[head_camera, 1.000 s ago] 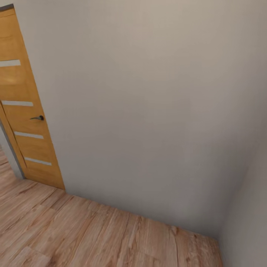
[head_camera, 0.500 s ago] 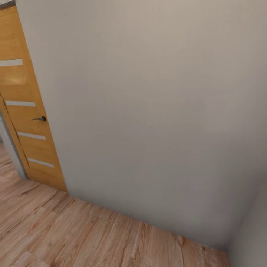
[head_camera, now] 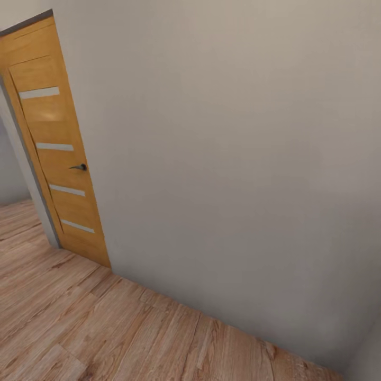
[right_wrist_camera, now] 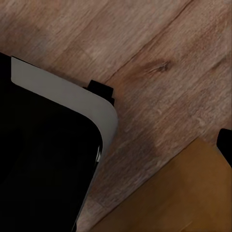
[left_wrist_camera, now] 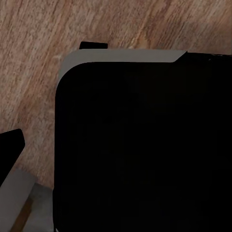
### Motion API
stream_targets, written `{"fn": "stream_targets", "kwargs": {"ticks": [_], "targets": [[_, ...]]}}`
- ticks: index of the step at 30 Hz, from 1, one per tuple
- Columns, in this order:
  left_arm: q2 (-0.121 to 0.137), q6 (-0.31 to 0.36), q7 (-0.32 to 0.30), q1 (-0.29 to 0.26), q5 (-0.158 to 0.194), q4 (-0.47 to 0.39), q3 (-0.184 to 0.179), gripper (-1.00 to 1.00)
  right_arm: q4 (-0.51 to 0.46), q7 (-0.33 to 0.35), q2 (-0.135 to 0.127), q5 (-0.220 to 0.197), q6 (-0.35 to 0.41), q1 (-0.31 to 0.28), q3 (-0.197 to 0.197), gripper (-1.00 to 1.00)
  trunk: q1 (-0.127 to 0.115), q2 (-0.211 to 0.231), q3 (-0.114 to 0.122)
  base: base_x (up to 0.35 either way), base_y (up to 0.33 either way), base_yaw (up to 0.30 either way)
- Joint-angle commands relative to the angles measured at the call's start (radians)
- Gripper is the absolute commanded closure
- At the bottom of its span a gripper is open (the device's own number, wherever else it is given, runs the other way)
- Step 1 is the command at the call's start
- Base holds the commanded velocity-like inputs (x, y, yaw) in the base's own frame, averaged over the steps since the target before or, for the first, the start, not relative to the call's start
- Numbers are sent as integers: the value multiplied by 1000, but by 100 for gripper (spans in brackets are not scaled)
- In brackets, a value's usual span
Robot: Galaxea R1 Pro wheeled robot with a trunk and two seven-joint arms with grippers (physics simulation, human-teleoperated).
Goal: Move the two storage containers from the living room to the garage. In the garage, place one container on the floor and stack the other container on top of it (either order is fine).
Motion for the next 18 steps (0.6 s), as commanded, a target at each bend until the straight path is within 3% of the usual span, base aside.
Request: {"fn": "stream_targets", "kwargs": {"ticks": [1,12,18], "targets": [[0,-3,-3,-1,7,1,1,-100,0,4,0,-11,-2,0,7,-100,0,-1,-1,0,0,10],[0,-3,-3,-1,7,1,1,-100,0,4,1,-9,0,0,11,-100,0,-1,-1,0,0,6],[-1,-3,-3,-1,7,1,1,-100,0,4,1,-7,-2,0,13,-100,0,-1,-1,0,0,207]]}}
